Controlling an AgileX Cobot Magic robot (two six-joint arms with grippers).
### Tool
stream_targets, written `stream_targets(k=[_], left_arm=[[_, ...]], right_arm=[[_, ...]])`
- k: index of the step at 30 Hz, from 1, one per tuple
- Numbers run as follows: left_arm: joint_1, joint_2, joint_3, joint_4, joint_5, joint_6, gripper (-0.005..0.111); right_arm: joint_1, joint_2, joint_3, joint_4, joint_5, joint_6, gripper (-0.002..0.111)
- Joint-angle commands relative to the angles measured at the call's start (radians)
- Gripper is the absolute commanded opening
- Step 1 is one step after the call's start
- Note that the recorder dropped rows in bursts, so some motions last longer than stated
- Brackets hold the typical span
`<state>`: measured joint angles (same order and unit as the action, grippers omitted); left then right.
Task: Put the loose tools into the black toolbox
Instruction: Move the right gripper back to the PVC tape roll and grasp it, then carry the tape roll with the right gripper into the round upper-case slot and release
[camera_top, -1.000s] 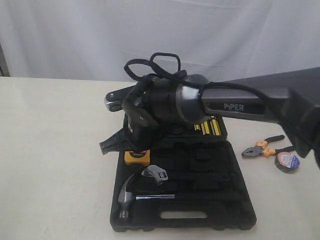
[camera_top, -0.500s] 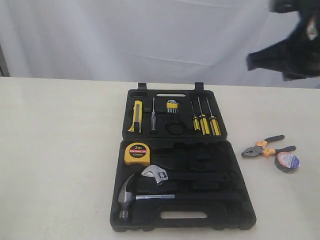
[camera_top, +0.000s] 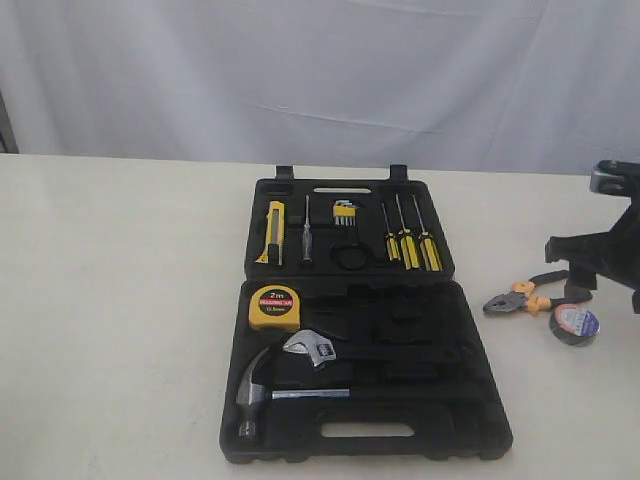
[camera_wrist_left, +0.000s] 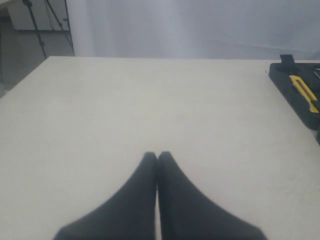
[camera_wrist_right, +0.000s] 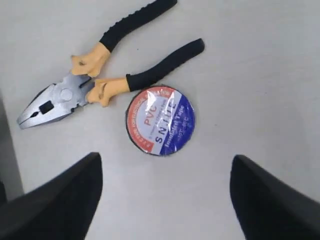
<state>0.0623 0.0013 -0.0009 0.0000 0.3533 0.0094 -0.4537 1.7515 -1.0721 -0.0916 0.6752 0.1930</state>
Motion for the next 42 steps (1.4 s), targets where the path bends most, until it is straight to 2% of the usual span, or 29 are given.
stream_targets(k=[1, 7, 15, 18, 22, 24, 25, 31, 35, 37, 39, 42], left_arm=[[-0.004, -0.001, 0.001, 0.000, -0.011, -0.002, 0.000], [-0.004, -0.001, 0.001, 0.000, -0.011, -0.002, 0.000], [-0.004, -0.001, 0.001, 0.000, -0.011, -0.002, 0.000], [-0.004, -0.001, 0.001, 0.000, -0.011, -0.002, 0.000], [-0.004, -0.001, 0.001, 0.000, -0.011, -0.002, 0.000], [-0.004, -0.001, 0.001, 0.000, -0.011, -0.002, 0.000], [-0.004, -0.001, 0.001, 0.000, -0.011, -0.002, 0.000], [-0.004, -0.001, 0.001, 0.000, -0.011, -0.002, 0.000], [-0.004, -0.001, 0.001, 0.000, -0.011, -0.002, 0.000], [-0.004, -0.001, 0.001, 0.000, -0.011, -0.002, 0.000], [-0.004, -0.001, 0.001, 0.000, -0.011, -0.002, 0.000], [-0.004, -0.001, 0.001, 0.000, -0.011, -0.002, 0.000]], right_arm=[[-0.004, 0.104, 0.003, 0.006, -0.113, -0.010, 0.069], [-0.004, 0.187, 0.003, 0.009, -0.207, -0.010, 0.069], [-0.004, 0.229, -0.031, 0.000, -0.187, -0.010, 0.066], [-0.004, 0.229, -0.031, 0.000, -0.188, -0.006, 0.048], [-0.004, 0.229, -0.031, 0.000, -0.159, -0.004, 0.016], [-0.004, 0.218, -0.033, 0.000, -0.147, -0.004, 0.003], [-0.004, 0.205, -0.033, 0.000, -0.142, -0.004, 0.000], [0.006, -0.001, -0.089, 0.016, -0.063, -0.010, 0.000], [0.134, -0.092, -0.211, 0.102, -0.017, -0.083, -0.001], [0.258, -0.080, -0.256, 0.142, -0.079, -0.100, -0.001], [0.396, 0.006, -0.332, 0.142, -0.157, -0.100, -0.001], [0.475, 0.150, -0.435, 0.139, -0.168, -0.054, -0.001]])
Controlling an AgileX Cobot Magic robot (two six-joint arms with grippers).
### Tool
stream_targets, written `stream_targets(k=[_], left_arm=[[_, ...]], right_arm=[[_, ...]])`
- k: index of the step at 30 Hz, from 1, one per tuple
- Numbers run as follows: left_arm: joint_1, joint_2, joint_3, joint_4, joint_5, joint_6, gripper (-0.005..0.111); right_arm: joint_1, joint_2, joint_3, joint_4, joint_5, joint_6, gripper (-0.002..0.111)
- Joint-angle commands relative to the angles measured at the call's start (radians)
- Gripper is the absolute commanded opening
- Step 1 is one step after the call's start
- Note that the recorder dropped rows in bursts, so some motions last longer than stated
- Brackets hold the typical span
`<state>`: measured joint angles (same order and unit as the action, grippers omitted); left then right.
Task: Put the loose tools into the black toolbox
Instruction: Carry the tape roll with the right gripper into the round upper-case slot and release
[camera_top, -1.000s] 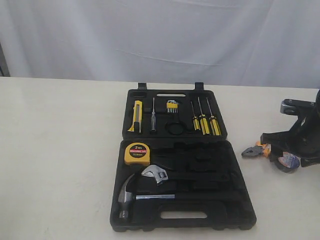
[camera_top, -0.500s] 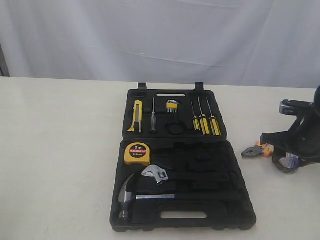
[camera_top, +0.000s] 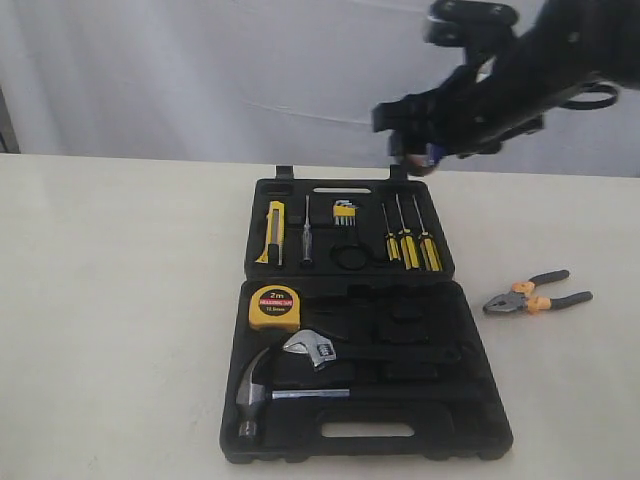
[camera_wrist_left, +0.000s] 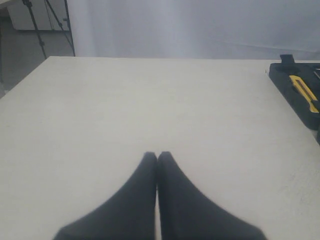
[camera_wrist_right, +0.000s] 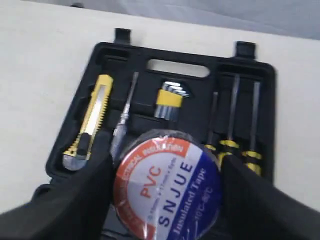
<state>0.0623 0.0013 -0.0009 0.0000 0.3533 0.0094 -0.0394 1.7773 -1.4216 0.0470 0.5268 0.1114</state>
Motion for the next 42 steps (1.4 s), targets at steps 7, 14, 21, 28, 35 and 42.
stream_targets(k=[7, 14, 21, 28, 35, 42], left_arm=[[-0.004, -0.001, 0.001, 0.000, -0.011, -0.002, 0.000], [-0.004, -0.001, 0.001, 0.000, -0.011, -0.002, 0.000], [-0.004, -0.001, 0.001, 0.000, -0.011, -0.002, 0.000], [-0.004, -0.001, 0.001, 0.000, -0.011, -0.002, 0.000], [-0.004, -0.001, 0.001, 0.000, -0.011, -0.002, 0.000], [-0.004, -0.001, 0.001, 0.000, -0.011, -0.002, 0.000]], right_arm=[[0.091, 0.419, -0.210, -0.017, 0.031, 0.053, -0.001], [0.091, 0.469, -0.210, -0.062, 0.029, 0.056, -0.001], [0.091, 0.470, -0.210, -0.082, -0.020, 0.067, -0.001], [0.091, 0.472, -0.210, -0.082, -0.044, 0.083, -0.001], [0.091, 0.471, -0.210, -0.107, -0.042, 0.085, 0.000], [0.091, 0.471, -0.210, -0.107, -0.021, 0.083, 0.034]])
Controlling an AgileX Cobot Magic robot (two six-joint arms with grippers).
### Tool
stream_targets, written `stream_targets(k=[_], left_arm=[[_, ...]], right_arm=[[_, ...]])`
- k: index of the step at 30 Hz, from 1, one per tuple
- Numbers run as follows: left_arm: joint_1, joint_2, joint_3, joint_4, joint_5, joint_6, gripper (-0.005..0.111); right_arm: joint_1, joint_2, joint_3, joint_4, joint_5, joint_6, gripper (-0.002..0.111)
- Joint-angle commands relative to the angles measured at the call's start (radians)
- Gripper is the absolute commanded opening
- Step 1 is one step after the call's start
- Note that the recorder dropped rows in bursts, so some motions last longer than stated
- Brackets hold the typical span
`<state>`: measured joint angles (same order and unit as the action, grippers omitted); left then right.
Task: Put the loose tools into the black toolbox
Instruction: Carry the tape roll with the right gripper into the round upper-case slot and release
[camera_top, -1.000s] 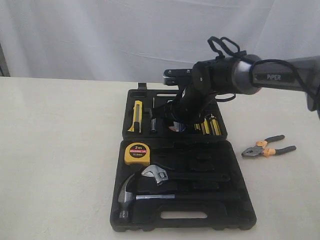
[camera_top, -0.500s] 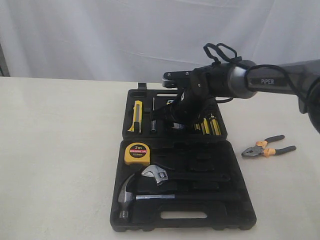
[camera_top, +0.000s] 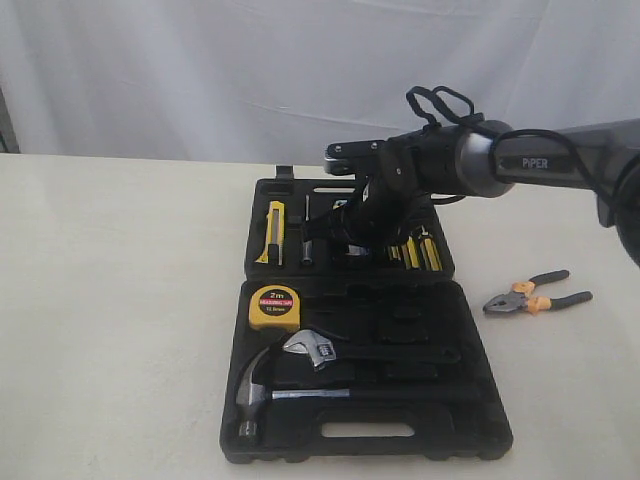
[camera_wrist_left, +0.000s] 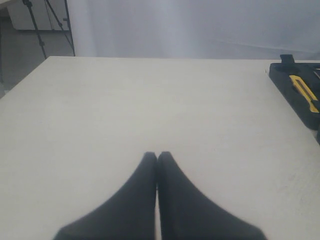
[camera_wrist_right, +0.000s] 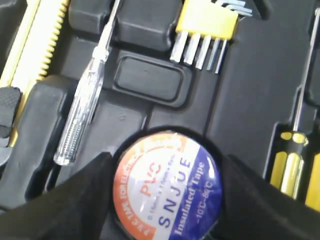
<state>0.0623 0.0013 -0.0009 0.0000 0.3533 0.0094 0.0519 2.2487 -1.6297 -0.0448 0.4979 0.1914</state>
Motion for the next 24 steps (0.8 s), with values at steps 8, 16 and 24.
stream_targets(k=[8, 16, 24], left_arm=[[-0.004, -0.001, 0.001, 0.000, -0.011, -0.002, 0.000], [-0.004, -0.001, 0.001, 0.000, -0.011, -0.002, 0.000], [-0.004, -0.001, 0.001, 0.000, -0.011, -0.002, 0.000]], right_arm=[[0.000, -0.003, -0.002, -0.016, 0.033, 0.020, 0.068], [0.000, -0.069, -0.011, -0.016, 0.052, 0.009, 0.068], [0.000, -0.138, -0.011, -0.016, 0.073, -0.036, 0.011]])
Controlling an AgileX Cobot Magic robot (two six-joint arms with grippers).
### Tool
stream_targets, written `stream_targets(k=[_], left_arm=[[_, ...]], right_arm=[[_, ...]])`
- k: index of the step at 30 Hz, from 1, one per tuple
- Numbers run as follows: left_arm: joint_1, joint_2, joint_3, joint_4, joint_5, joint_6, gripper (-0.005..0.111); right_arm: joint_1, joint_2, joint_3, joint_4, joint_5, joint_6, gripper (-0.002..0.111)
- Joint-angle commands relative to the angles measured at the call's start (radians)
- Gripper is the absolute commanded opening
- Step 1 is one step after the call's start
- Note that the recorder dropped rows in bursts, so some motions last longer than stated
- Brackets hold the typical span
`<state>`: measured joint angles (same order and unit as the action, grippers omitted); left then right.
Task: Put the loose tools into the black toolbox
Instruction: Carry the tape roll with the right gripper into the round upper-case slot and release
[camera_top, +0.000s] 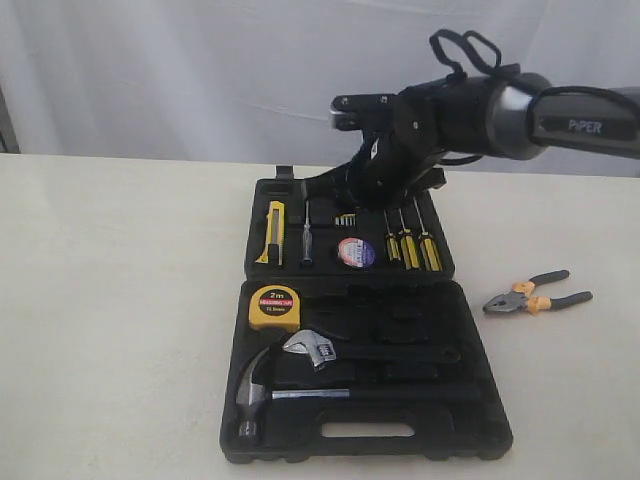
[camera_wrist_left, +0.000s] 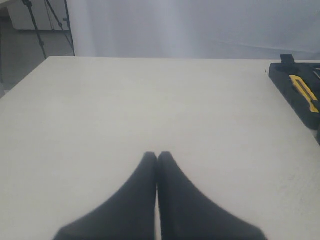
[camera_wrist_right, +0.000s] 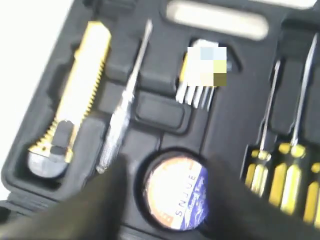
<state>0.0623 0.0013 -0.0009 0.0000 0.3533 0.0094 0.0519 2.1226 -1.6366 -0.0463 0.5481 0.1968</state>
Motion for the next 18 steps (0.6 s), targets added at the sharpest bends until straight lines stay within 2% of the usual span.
stream_targets(k=[1, 11, 18], left_arm=[[-0.004, -0.001, 0.001, 0.000, -0.011, -0.002, 0.000], [-0.004, -0.001, 0.001, 0.000, -0.011, -0.002, 0.000], [-0.004, -0.001, 0.001, 0.000, -0.011, -0.002, 0.000]], right_arm=[[0.000, -0.004, -0.002, -0.014, 0.025, -0.051, 0.000], [0.000, 0.185, -0.002, -0.005, 0.004, -0.062, 0.000], [0.000, 0.098, -0.002, -0.007, 0.001, -0.062, 0.000]])
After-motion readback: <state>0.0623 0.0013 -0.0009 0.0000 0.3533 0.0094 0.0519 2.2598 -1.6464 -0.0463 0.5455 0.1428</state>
